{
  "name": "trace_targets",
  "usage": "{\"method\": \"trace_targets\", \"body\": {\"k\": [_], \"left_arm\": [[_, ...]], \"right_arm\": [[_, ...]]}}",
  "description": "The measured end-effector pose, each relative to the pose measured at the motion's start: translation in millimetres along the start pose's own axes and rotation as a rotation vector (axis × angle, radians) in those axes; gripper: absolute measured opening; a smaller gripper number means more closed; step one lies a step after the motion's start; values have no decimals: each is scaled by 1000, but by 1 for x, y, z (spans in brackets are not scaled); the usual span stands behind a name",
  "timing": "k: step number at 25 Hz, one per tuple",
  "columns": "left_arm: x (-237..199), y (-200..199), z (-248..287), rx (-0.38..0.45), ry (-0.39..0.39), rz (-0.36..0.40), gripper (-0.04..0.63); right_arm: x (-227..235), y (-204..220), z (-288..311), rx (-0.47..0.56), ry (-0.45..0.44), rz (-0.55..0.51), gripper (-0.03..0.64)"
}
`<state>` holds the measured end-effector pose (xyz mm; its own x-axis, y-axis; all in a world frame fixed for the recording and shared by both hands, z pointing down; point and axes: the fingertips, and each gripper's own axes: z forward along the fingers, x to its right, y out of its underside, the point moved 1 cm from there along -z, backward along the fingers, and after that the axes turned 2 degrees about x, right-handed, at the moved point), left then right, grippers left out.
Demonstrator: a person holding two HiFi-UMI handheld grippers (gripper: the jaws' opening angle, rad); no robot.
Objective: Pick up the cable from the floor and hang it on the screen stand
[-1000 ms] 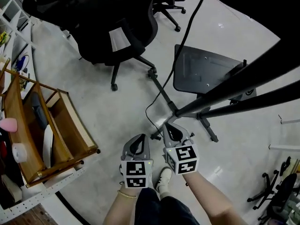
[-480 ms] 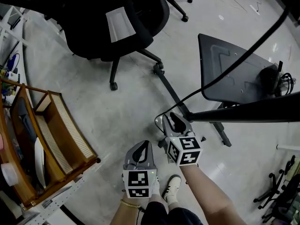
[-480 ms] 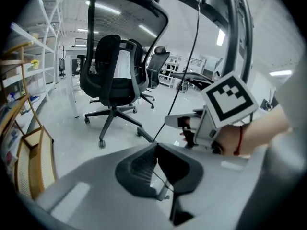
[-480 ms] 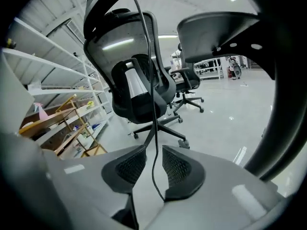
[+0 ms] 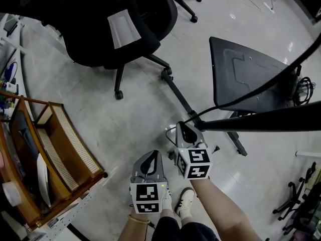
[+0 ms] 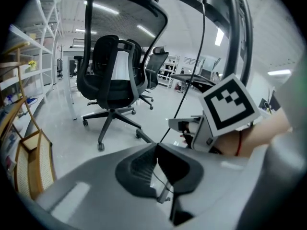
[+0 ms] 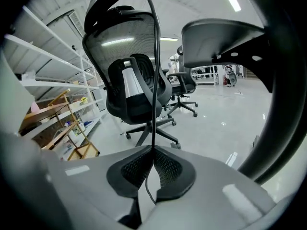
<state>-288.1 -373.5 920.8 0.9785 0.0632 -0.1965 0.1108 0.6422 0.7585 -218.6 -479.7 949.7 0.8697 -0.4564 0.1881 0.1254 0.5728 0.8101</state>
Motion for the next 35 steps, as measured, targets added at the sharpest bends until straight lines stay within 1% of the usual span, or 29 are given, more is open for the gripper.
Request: {"method": "trace_targets", "body": {"k": [4,8,11,15,18,21,24,26,28,30,32,35], "left_arm": [[24,-24,-18,15,21,38,6],[69,-55,-48,22,77,68,6],[107,-83,-77,41,126,110,6],[167,-114,-126,43,186,138,6],[212,-141,-159,61,219,177,6],[262,-169,-189,92,247,201,6],[309,-200,-212,126,283,209,6],[336,-222,-226,138,312,199,6],[366,-245,-239,151,343,193,6],[399,-268,-251,167,377,214,6],[428,-292,-263,188,399,257,6],[465,-335,-284,251,424,314,6]], "right_arm": [[-1,-9,-39,29,-1,-8,9],[6,-31,-108,72,18,-1,9],[16,-62,-169,111,51,19,9],[36,-104,-257,191,76,14,9],[51,-136,-317,229,76,13,9],[75,-166,-376,254,99,13,9],[104,-202,-430,291,129,38,11],[121,-228,-463,324,139,65,11],[134,-256,-494,352,145,65,11],[145,-287,-524,384,148,38,11],[152,-320,-551,421,147,2,11],[160,-370,-585,466,162,-80,11]]}}
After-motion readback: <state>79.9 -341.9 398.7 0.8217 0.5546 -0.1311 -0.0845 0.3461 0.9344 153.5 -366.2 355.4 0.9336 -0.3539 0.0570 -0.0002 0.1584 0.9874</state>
